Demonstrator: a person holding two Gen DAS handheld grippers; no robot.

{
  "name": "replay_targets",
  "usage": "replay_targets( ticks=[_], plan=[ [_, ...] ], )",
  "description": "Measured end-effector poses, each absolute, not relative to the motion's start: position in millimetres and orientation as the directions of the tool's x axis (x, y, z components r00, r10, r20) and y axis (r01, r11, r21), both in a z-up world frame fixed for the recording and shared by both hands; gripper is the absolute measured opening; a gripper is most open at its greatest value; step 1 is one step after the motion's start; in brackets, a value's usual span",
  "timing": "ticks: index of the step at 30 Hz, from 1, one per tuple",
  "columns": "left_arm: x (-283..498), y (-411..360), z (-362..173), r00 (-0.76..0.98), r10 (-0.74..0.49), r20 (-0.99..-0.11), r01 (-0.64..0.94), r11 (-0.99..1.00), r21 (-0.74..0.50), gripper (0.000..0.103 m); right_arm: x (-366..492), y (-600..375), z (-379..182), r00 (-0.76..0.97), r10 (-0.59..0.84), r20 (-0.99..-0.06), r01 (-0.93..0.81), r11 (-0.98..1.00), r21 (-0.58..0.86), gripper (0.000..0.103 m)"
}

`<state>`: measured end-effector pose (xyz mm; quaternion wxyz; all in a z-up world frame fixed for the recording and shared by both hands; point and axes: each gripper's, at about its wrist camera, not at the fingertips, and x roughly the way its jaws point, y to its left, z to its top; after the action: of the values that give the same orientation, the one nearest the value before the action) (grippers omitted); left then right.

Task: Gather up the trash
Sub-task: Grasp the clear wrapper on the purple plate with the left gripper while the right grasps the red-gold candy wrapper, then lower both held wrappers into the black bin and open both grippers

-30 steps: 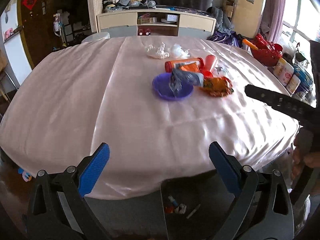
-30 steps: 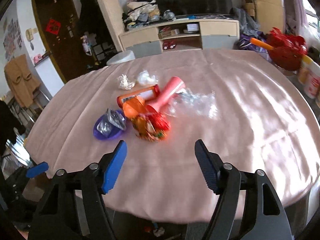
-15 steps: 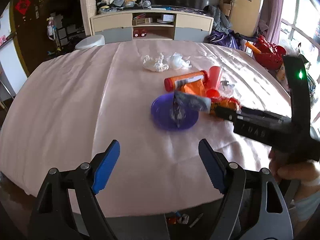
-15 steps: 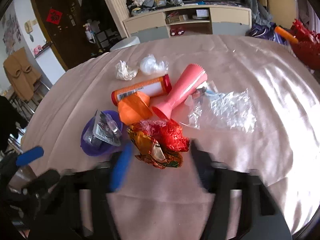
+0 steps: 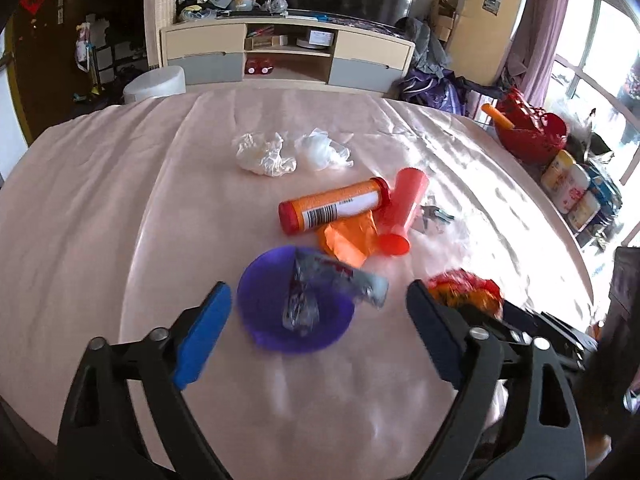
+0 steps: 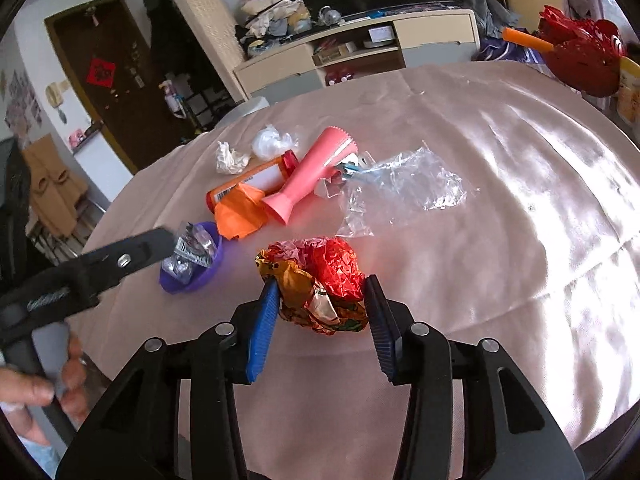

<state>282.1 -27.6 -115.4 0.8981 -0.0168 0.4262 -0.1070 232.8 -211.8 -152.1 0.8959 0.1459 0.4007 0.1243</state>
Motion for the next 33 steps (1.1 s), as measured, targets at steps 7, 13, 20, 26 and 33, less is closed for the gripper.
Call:
replay_targets(
  ticks=[7,13,20,26,33],
  plan=[
    [295.0,-35.3,-132.4,0.593,-0.194,-0.781,0.181,0.978,-0.106,0.075,233.9,-207.8,-152.4,0.653,0.32,-0.686,-0.118,0.938,0.326,0.045],
    [291.7,-34.6,-129.1,0.592,-0.201,-0.781,0.202,0.974,-0.097,0.055,233.8,-205.8,-149.9,0.651,0.314,-0.691,-0.115,0.941,0.319,0.045],
    [261.5,-31.1,-90.3,0.65,-0.195,-0.734,0.202,0.976,-0.08,0.055,212.3,-209.1,-122.2,0.68,0.309,-0.665,-0.126,0.943,0.309,0.045],
    [208.4,-28.5,-62.1,0.691,-0.195,-0.696,0.205,0.976,-0.069,0.055,168.4,-212.7,-91.7,0.718,0.286,-0.635,-0.129,0.951,0.282,0.045],
    [138.7,-20.8,-71.8,0.667,-0.206,-0.716,0.198,0.976,-0.096,0.055,110.8,-210.7,-83.0,0.723,0.277,-0.633,-0.123,0.953,0.276,0.045]
  ],
)
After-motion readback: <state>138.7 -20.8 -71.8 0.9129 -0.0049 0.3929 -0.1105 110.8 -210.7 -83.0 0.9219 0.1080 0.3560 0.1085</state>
